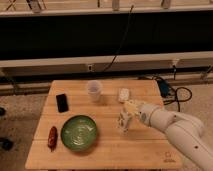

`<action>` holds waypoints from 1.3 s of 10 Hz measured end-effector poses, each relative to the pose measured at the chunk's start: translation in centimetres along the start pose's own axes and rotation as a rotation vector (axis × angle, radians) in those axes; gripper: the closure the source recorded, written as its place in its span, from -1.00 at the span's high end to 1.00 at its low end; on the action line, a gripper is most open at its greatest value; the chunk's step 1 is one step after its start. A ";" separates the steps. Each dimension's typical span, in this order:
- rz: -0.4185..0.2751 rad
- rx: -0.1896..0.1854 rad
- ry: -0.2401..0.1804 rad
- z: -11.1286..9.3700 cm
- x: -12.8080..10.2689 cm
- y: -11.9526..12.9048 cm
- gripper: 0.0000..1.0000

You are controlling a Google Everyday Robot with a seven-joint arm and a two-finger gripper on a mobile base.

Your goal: Stand the bottle upright

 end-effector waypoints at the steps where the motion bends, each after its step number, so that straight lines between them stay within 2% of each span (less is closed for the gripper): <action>1: -0.119 -0.013 -0.002 -0.3 0.4 0.1 -1.00; 2: -0.233 -0.029 -0.003 -0.8 0.7 0.2 -1.00; 3: -0.286 -0.048 -0.004 -1.3 0.8 0.7 -1.00; 4: -0.299 -0.061 -0.003 -1.7 0.8 1.2 -1.00; 7: -0.276 -0.107 0.010 -3.0 0.4 2.8 -1.00; 10: -0.221 -0.154 0.021 -3.8 -0.5 4.4 -1.00; 13: -0.175 -0.200 0.026 -4.8 -2.1 6.4 -1.00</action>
